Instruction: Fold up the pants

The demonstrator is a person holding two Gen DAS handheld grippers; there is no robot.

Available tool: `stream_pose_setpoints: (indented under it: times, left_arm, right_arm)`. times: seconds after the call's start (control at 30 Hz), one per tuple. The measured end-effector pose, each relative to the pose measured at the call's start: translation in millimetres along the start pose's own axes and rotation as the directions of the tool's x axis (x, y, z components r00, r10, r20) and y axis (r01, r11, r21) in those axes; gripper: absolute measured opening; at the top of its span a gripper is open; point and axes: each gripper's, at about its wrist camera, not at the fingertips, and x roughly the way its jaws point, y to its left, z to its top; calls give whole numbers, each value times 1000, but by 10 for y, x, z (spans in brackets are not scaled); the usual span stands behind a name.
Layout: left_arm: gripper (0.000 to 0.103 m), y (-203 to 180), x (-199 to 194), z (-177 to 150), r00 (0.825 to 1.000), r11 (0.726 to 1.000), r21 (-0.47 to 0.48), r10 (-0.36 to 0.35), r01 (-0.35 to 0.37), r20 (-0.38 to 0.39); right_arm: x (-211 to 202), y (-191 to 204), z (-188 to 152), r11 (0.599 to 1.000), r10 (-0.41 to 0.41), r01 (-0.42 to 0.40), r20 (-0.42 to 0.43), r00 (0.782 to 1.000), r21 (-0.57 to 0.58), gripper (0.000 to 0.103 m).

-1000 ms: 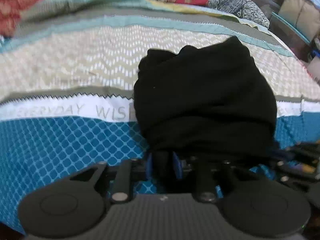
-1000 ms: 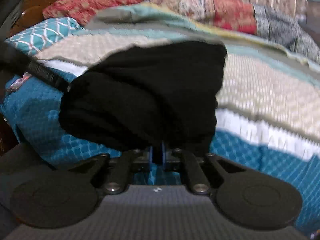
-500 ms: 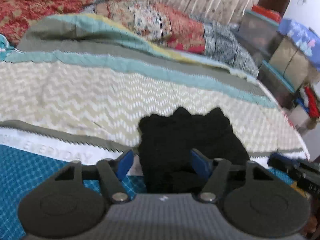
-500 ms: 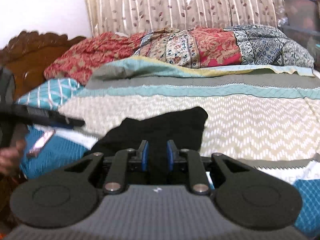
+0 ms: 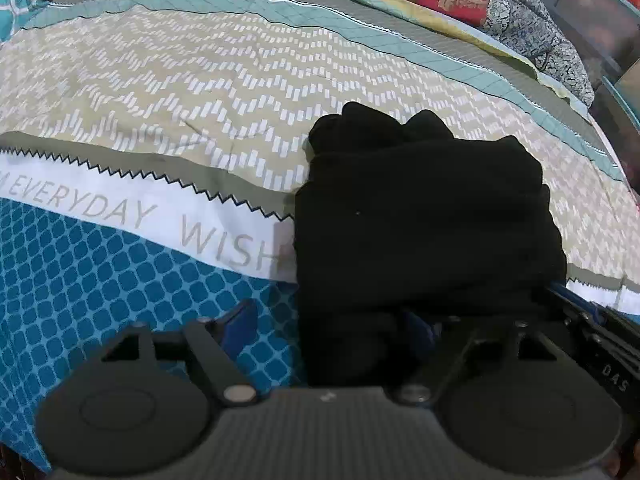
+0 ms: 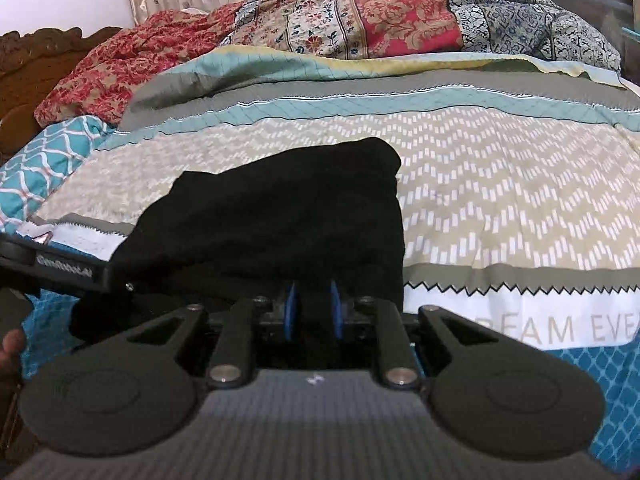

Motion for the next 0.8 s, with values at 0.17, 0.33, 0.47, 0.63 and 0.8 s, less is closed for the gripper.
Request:
stream_pose_setpoints:
  times: [0.17, 0.33, 0.47, 0.63, 0.8]
  left_arm:
    - [83, -37, -10, 25, 999, 999, 0, 34, -34, 2]
    - [81, -40, -200, -7, 999, 999, -2, 41, -41, 18]
    - [81, -72, -353, -59, 998, 999, 2, 49, -49, 44]
    - [81, -169, -521, -144, 993, 997, 28, 75, -78, 86]
    - [82, -248, -624, -246, 991, 995, 41, 84, -89, 105]
  right_arm:
    - [-86, -37, -3, 1000, 3, -3, 13, 1000, 15, 20]
    - [-455, -56, -29, 994, 16, -23, 71, 997, 103, 53]
    - [-717, -149, -162, 983, 15, -30, 82, 997, 180, 61]
    - [-832, -226, -313, 958, 39, -48, 36, 999, 282, 61]
    - [-792, -148, -357, 953, 75, -71, 0, 997, 293, 61]
